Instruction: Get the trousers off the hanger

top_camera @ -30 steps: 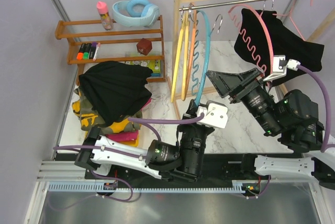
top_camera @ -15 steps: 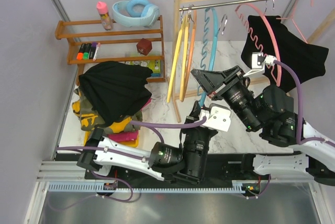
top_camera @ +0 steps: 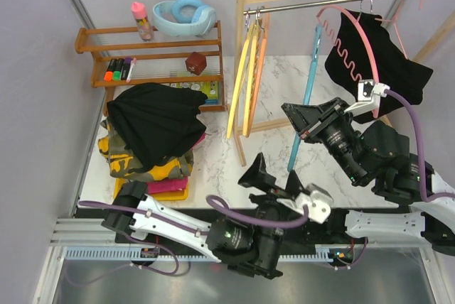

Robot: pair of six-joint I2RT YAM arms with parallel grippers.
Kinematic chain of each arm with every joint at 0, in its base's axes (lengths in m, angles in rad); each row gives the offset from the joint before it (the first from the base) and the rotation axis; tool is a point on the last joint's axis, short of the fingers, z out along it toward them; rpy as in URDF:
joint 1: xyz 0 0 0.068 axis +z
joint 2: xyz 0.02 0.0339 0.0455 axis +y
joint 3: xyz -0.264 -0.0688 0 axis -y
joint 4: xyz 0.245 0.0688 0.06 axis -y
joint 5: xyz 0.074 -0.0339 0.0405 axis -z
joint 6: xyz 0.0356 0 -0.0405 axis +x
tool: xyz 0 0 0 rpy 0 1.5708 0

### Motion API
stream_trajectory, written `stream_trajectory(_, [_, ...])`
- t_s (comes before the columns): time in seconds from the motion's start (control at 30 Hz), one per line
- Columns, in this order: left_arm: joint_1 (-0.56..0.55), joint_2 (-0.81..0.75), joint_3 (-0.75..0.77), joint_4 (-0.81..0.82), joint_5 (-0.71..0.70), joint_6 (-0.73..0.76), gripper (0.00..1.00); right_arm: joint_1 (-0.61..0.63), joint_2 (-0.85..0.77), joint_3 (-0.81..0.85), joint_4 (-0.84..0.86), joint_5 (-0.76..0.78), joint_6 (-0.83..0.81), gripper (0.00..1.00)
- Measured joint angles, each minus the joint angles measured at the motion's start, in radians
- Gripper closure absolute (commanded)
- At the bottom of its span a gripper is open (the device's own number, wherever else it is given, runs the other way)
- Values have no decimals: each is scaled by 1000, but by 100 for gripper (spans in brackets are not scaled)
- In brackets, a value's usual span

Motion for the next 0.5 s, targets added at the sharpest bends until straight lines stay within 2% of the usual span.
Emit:
stream_trajectory(0.2, [-52, -10, -193, -7, 0, 103, 10, 0, -12, 2, -93, 10, -7, 100])
stream_trajectory(0.33, [-63, -93, -357, -12, -6, 143, 9, 0, -3, 22, -164, 6, -16, 100])
stream_trajectory(0.5, [-73, -163, -416, 1, -12, 188, 9, 0, 24, 66, -235, -5, -25, 100])
